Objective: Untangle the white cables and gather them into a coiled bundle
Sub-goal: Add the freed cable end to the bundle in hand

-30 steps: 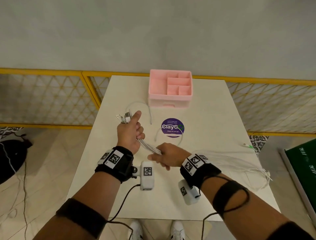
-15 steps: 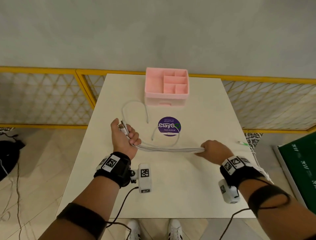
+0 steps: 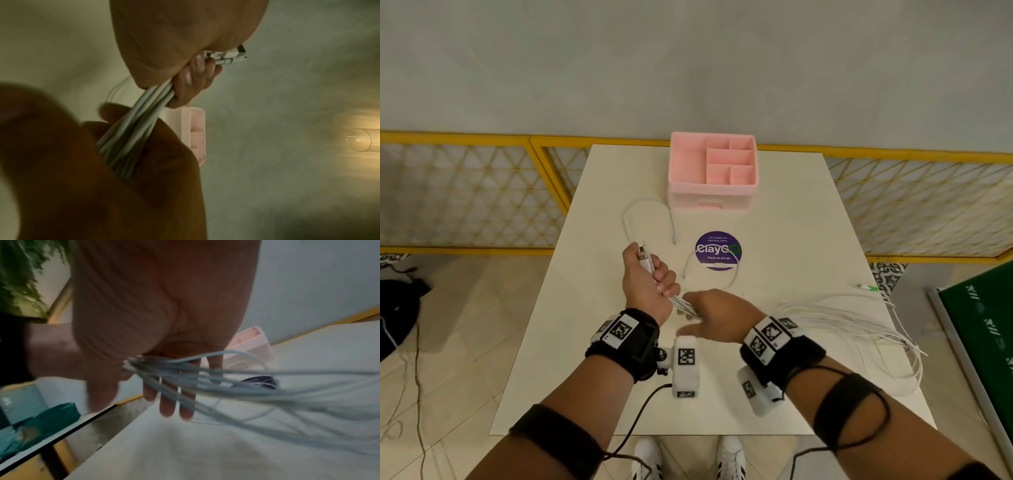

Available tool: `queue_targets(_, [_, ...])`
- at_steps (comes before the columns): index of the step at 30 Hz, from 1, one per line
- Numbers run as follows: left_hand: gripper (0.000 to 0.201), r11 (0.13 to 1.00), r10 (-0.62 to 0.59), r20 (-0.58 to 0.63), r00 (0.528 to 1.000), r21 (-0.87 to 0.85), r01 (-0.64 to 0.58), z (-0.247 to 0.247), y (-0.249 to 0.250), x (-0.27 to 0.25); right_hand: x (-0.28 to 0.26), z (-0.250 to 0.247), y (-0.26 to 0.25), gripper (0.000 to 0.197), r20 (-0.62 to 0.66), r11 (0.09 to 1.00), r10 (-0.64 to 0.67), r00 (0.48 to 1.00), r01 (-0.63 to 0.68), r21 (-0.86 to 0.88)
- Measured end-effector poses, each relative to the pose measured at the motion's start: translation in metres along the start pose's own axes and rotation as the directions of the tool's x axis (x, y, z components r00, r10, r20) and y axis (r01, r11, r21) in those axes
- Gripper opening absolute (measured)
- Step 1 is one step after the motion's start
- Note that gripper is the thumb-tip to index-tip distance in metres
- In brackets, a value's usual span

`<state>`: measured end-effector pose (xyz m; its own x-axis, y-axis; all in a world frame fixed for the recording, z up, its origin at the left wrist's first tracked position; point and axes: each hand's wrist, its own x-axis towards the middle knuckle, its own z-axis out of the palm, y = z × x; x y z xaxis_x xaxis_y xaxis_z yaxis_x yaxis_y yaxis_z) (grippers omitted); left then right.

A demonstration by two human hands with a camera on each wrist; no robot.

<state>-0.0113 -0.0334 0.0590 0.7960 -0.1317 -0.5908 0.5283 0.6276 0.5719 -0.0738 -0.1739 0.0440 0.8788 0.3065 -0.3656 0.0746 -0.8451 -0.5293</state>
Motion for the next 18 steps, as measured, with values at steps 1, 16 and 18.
queue_targets(1, [0.048, 1.0, 0.001, 0.003, 1.0, -0.007, -0.001, -0.001, 0.001, 0.001, 0.004, 0.002, -0.005, 0.04, -0.004, 1.0, 0.001, 1.0, -0.001, 0.003])
queue_targets(16, [0.02, 0.943, -0.119, 0.15, 0.981, 0.326, 0.065, -0.021, -0.02, -0.007, 0.012, 0.005, -0.004, 0.035, -0.085, 0.996, -0.003, 0.996, 0.01, 0.084])
queue_targets(18, [0.028, 0.965, -0.087, 0.108, 0.99, 0.256, 0.057, -0.014, -0.019, -0.004, 0.01, 0.006, -0.003, 0.033, -0.086, 0.997, -0.006, 0.996, 0.012, 0.074])
